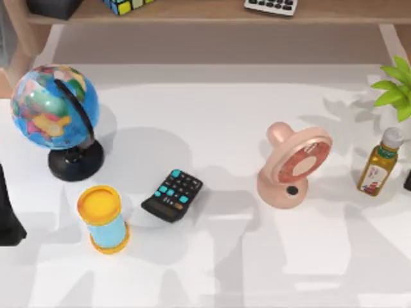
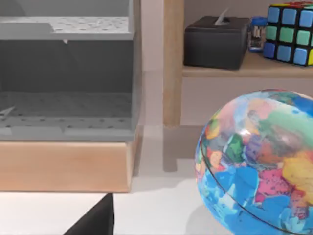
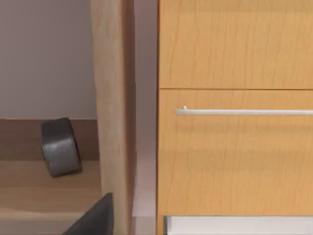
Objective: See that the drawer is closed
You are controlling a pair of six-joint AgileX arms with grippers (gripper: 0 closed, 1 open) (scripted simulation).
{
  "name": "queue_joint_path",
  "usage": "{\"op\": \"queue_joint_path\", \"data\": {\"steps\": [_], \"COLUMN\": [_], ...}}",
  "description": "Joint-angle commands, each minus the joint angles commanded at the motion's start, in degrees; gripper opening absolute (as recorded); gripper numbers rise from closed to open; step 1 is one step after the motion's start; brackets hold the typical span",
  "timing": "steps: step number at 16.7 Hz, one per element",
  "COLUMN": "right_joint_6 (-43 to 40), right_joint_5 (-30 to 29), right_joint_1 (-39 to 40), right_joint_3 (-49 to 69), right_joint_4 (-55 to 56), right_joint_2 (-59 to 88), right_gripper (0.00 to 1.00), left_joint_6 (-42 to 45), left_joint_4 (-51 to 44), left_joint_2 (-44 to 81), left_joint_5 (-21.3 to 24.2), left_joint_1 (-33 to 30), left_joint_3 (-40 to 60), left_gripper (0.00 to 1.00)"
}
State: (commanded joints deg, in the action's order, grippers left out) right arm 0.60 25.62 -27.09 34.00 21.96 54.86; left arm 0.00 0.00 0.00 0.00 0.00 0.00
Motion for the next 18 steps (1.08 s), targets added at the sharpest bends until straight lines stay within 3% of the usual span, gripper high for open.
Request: {"op": "queue_joint_path", "data": {"steps": [6, 14, 18], "right_joint_6": [0.45, -0.15, -8.12], "right_joint_5": [8.10, 8.64, 9.67], "right_joint_1": [-7.38, -7.72, -9.37], "right_joint_3": [9.93, 10.30, 8.82], "right_joint_4": [6.39, 7.29, 14.17], "right_joint_2": [16.90, 17.83, 19.78], "right_gripper": [1.00, 1.00, 1.00], "left_joint_6": [0.00, 0.00, 0.00], "left_joint_4": [0.00, 0.00, 0.00], "left_joint_2": [0.00, 0.00, 0.00], "left_joint_5": [0.00, 0.00, 0.00], "left_joint_1": [0.00, 0.00, 0.00], "left_joint_3": [0.00, 0.00, 0.00], "left_gripper": [1.00, 1.00, 1.00]}}
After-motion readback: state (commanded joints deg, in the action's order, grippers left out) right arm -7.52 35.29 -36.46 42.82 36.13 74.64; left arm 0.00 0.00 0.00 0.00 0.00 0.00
